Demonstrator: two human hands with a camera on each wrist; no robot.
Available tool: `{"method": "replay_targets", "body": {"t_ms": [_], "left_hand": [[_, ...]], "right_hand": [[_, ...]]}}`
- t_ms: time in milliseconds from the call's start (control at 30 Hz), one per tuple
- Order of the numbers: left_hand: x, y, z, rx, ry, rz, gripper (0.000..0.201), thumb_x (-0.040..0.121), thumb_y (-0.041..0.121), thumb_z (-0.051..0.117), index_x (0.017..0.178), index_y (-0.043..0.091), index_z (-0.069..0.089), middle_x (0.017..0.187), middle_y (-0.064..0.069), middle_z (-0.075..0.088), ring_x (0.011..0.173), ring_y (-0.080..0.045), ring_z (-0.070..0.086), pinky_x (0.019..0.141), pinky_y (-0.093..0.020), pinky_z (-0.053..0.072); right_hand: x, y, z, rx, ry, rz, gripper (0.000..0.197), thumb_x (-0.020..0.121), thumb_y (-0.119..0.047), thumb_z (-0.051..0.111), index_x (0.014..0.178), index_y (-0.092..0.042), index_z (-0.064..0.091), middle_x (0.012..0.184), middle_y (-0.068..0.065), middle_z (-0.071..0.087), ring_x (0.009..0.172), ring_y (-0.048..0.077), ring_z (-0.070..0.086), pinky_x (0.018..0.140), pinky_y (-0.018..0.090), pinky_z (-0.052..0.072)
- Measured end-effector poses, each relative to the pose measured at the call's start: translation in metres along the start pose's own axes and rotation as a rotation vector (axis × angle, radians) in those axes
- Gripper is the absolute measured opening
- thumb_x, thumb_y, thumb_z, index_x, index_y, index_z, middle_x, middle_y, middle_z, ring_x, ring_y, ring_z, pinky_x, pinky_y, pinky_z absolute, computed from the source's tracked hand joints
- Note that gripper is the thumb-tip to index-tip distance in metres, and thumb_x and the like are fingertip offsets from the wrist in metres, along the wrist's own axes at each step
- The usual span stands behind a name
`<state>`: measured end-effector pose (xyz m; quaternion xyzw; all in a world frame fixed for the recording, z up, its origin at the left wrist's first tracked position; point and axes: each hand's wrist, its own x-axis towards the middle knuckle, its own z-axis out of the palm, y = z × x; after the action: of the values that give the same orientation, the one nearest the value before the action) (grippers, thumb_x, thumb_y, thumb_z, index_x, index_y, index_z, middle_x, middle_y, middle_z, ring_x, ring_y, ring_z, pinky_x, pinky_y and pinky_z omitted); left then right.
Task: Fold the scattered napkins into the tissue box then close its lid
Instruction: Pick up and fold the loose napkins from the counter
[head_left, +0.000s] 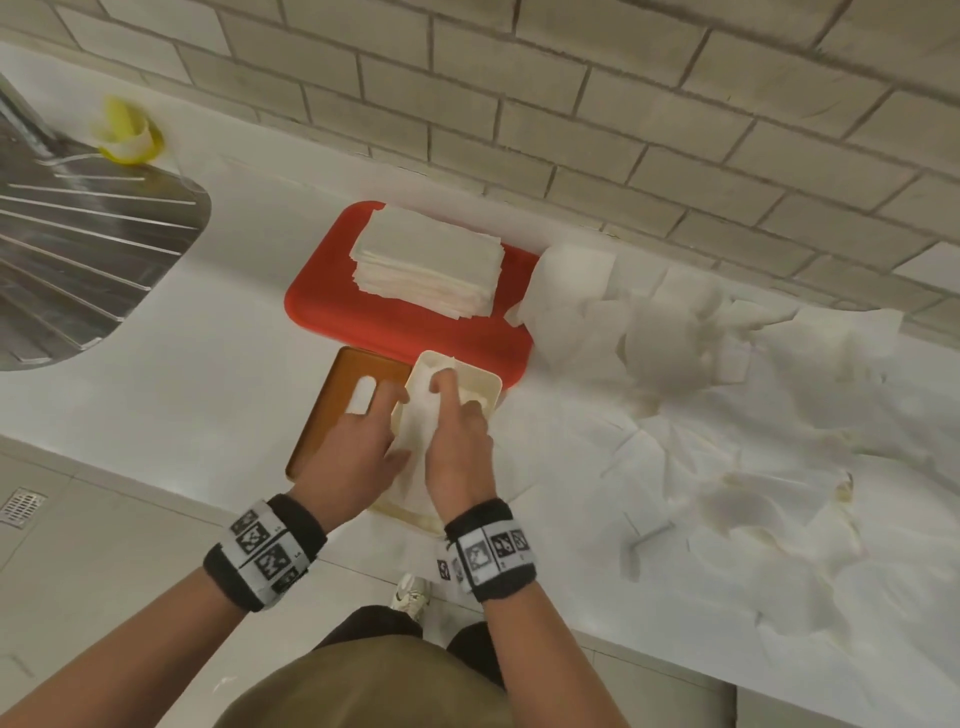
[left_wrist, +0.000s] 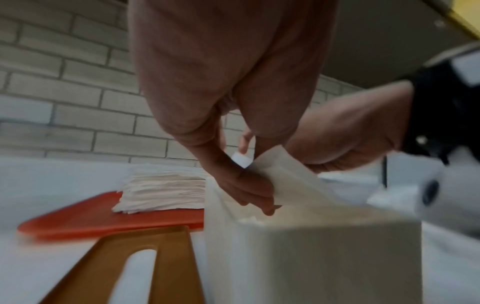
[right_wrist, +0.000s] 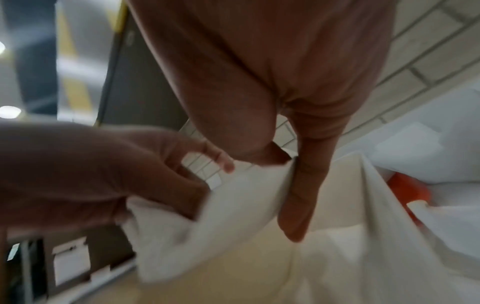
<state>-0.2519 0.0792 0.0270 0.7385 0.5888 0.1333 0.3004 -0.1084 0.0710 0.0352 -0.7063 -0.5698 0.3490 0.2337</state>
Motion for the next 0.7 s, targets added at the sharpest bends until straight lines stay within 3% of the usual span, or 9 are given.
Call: {"method": "replay_targets", "body": {"t_ms": [67,167,267,367,433,500,600,633,700], "left_hand": [[0.002,0.000,0.013,0.246,-0.058,0.063,0.045,0.099,0.013,0.068,0.134,0.023,0.041,0.084,-0.002,0.067,0.075,-0.029,0.069,0.060,-0.034,0.044],[0.005,0.002,0.029,0.472,-0.152,0.117,0.031,0.105,0.012,0.057,0.135,0.012,0.052,0.105,-0.008,0.069,0.088,-0.031,0.073,0.069,-0.032,0.048],[0.006,-0.002,0.040,0.574,-0.195,0.141,0.024,0.107,0.019,0.058,0.130,0.013,0.056,0.103,-0.006,0.065,0.086,-0.029,0.073,0.073,-0.038,0.060],[-0.001,0.009,0.031,0.622,-0.105,0.189,0.024,0.104,0.028,0.067,0.121,0.013,0.061,0.101,-0.008,0.067,0.079,-0.028,0.075,0.061,-0.036,0.058],[-0.010,0.024,0.021,0.612,0.020,0.238,0.024,0.094,0.024,0.079,0.110,0.011,0.066,0.094,-0.008,0.067,0.070,-0.027,0.074,0.049,-0.033,0.055],[-0.019,0.050,0.019,0.536,0.073,0.304,0.021,0.093,0.018,0.079,0.108,0.011,0.066,0.091,-0.007,0.065,0.070,-0.027,0.071,0.047,-0.034,0.054],[-0.028,0.101,0.045,0.424,-0.026,0.376,0.014,0.104,0.014,0.064,0.117,0.011,0.061,0.097,-0.006,0.064,0.075,-0.026,0.068,0.058,-0.037,0.057],[-0.028,0.116,0.059,0.441,-0.089,0.381,0.014,0.106,0.013,0.059,0.120,0.010,0.059,0.101,-0.007,0.064,0.080,-0.026,0.068,0.062,-0.037,0.056],[-0.024,0.139,0.089,0.509,-0.192,0.369,0.017,0.106,0.008,0.054,0.123,0.008,0.057,0.110,-0.010,0.065,0.092,-0.028,0.068,0.066,-0.036,0.047]], "right_hand": [[0.000,0.002,0.012,-0.147,-0.069,-0.014,0.026,0.108,-0.039,0.025,0.130,-0.034,0.039,0.120,0.013,0.052,0.099,0.038,0.059,0.089,0.051,0.057],[0.003,0.008,0.020,-0.351,-0.088,-0.002,0.023,0.114,-0.023,0.045,0.137,-0.020,0.045,0.127,0.014,0.053,0.101,0.037,0.066,0.088,0.045,0.060],[0.001,0.012,-0.003,-0.371,-0.043,-0.026,0.027,0.110,-0.012,0.050,0.137,-0.014,0.052,0.126,0.013,0.057,0.105,0.035,0.067,0.088,0.043,0.058],[0.007,0.040,-0.053,-0.314,0.190,-0.070,0.021,0.102,-0.002,0.053,0.118,-0.013,0.061,0.107,0.009,0.064,0.088,0.028,0.064,0.074,0.039,0.051],[0.022,0.073,-0.081,-0.306,0.286,-0.014,0.017,0.101,-0.002,0.057,0.113,-0.014,0.060,0.104,0.009,0.065,0.087,0.027,0.065,0.076,0.041,0.055],[0.042,0.112,-0.094,-0.375,0.172,0.081,0.025,0.101,-0.015,0.065,0.124,-0.014,0.056,0.118,0.011,0.063,0.107,0.034,0.066,0.089,0.048,0.057],[0.069,0.156,-0.093,-0.596,-0.107,0.128,0.064,0.094,-0.050,0.076,0.142,-0.017,0.048,0.137,0.012,0.056,0.127,0.038,0.054,0.102,0.053,0.049],[0.075,0.163,-0.092,-0.629,-0.139,0.109,0.066,0.092,-0.056,0.076,0.139,-0.018,0.049,0.136,0.010,0.058,0.127,0.037,0.054,0.103,0.052,0.048],[0.089,0.172,-0.093,-0.630,-0.199,0.053,0.051,0.092,-0.053,0.077,0.125,-0.017,0.059,0.124,0.009,0.063,0.120,0.035,0.056,0.097,0.048,0.048]]}}
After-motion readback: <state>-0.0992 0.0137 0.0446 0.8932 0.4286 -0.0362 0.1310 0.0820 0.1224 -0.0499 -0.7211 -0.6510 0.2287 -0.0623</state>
